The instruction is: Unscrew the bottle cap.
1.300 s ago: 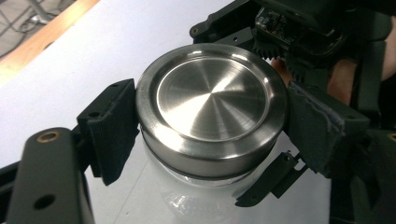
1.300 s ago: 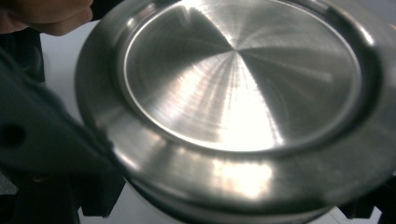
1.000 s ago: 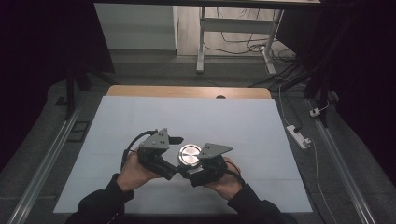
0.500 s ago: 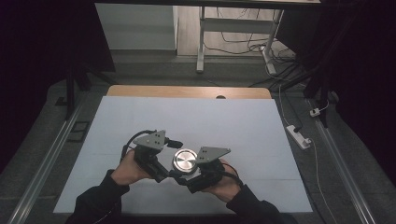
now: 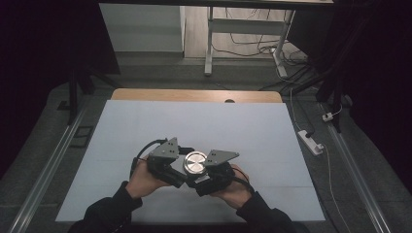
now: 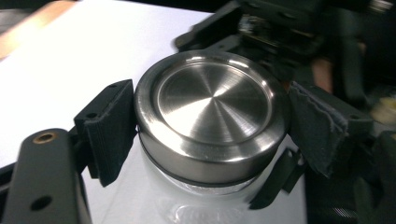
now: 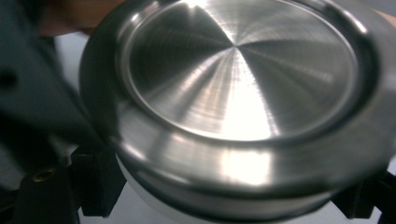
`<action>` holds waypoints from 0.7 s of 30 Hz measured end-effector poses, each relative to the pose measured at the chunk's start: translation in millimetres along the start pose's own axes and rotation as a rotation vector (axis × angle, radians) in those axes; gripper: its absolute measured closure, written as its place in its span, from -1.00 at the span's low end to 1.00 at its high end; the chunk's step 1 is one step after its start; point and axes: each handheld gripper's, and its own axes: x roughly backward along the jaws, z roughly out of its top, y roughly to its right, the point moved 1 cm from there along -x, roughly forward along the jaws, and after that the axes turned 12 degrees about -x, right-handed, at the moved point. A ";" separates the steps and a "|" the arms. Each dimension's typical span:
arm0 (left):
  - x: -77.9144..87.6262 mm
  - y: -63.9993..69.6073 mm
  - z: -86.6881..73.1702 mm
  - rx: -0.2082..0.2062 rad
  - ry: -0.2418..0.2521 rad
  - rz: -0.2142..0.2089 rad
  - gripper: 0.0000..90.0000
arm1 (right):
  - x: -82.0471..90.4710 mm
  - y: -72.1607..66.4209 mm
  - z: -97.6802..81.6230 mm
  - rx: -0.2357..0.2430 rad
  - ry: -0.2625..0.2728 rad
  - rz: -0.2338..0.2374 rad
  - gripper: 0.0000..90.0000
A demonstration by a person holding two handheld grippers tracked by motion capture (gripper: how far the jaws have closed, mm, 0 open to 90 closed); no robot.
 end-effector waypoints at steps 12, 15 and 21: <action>10.1 -9.5 3.2 0.028 0.038 -0.073 -0.79 | 4.1 0.6 1.9 -0.005 0.021 -0.001 -0.68; 16.0 -13.5 -0.6 -0.039 0.036 -0.149 -0.80 | 4.3 -1.8 2.1 0.013 0.013 0.065 -0.68; 10.4 -7.0 -1.9 -0.156 -0.018 -0.221 -0.76 | -1.4 -14.4 0.0 0.067 -0.027 0.146 -0.68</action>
